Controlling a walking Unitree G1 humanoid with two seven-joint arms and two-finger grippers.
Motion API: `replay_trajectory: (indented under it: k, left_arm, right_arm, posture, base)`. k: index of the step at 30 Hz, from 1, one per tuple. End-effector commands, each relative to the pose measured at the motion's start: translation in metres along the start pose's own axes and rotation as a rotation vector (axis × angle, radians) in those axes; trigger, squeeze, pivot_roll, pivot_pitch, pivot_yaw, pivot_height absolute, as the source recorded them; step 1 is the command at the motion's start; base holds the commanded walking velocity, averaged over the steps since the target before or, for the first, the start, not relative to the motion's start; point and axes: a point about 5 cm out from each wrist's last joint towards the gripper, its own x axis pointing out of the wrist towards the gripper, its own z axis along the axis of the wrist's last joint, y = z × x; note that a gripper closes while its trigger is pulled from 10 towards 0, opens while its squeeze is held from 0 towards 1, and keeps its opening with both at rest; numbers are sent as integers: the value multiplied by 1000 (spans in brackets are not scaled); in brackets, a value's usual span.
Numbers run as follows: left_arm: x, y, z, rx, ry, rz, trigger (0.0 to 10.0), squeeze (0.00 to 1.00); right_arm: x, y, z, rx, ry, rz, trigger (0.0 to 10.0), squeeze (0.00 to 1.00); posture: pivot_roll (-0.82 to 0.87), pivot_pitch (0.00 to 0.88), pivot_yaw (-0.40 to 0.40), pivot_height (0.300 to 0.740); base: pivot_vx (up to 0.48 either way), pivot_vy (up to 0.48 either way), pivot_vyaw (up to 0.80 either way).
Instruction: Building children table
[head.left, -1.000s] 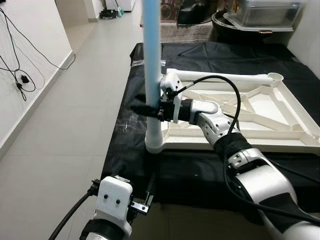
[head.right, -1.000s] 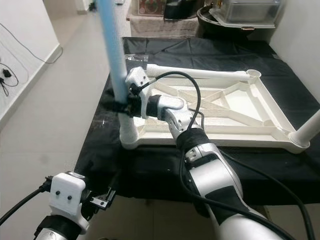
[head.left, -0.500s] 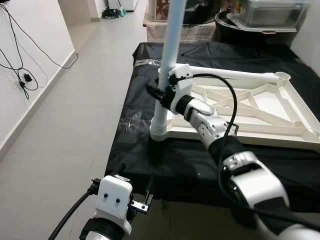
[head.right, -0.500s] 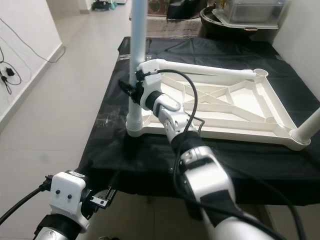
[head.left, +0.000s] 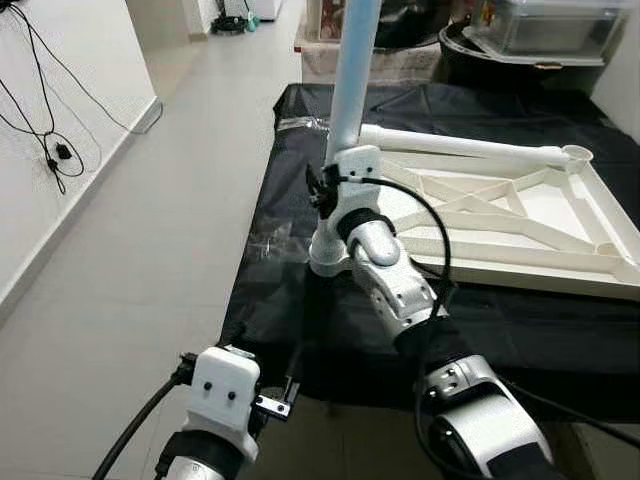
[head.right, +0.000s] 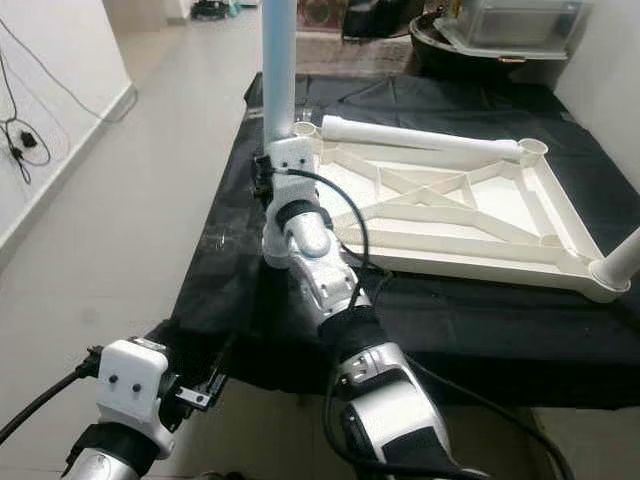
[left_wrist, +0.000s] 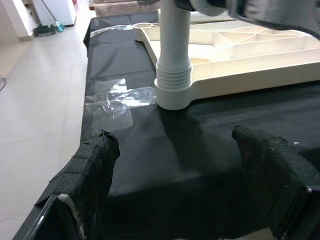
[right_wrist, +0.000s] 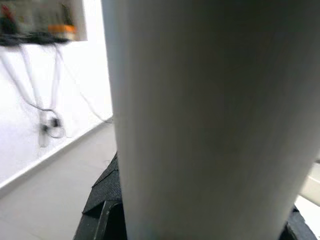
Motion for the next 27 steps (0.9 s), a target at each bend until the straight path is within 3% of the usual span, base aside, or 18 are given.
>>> replay_trajectory:
  k: [1,3,7,13,18,21,26,27]
  left_arm:
    - [-1,1,-3,5,9,-3,10000,0]
    - [-1,1,-3,5,9,-3,10000,0]
    - [-1,0,-3,8,8,-5,10000,0]
    - [0,1,-3,9,6,-5,10000,0]
    - [0,1,-3,11,6,-5,10000,0]
    - [1,2,-3,14,4,-4,10000,0]
    - [1,3,-3,15,3,-4,10000,0]
    - [1,3,-4,17,3,-4,10000,0]
  right_arm:
    - [-8,-24,-38,-88,215,-200,10000,0]
    - [-8,-24,-38,-88,215,-200,10000,0]
    - [-11,-34,-41,-71,294,-443,10000,0]
    - [-14,-43,-46,30,354,-639,10000,0]
    - [-16,-44,-47,49,371,-693,10000,0]
    - [-23,-48,-51,20,389,-798,10000,0]
    - [-23,-44,-50,10,380,-773,10000,0]
    - [-21,-37,-51,59,383,-711,10000,0]
  posture:
    - [92,140,-11,740]
    - [92,140,-11,740]
    - [92,137,-11,740]
    - [97,139,-17,740]
    - [97,139,-17,740]
    - [100,141,-19,740]
    - [100,144,-17,740]
    - [100,144,-17,740]
  base:
    - [0,0,0]
    - [0,0,0]
    - [0,0,0]
    - [0,0,0]
    - [0,0,0]
    - [0,0,0]
    - [0,0,0]
    - [0,0,0]
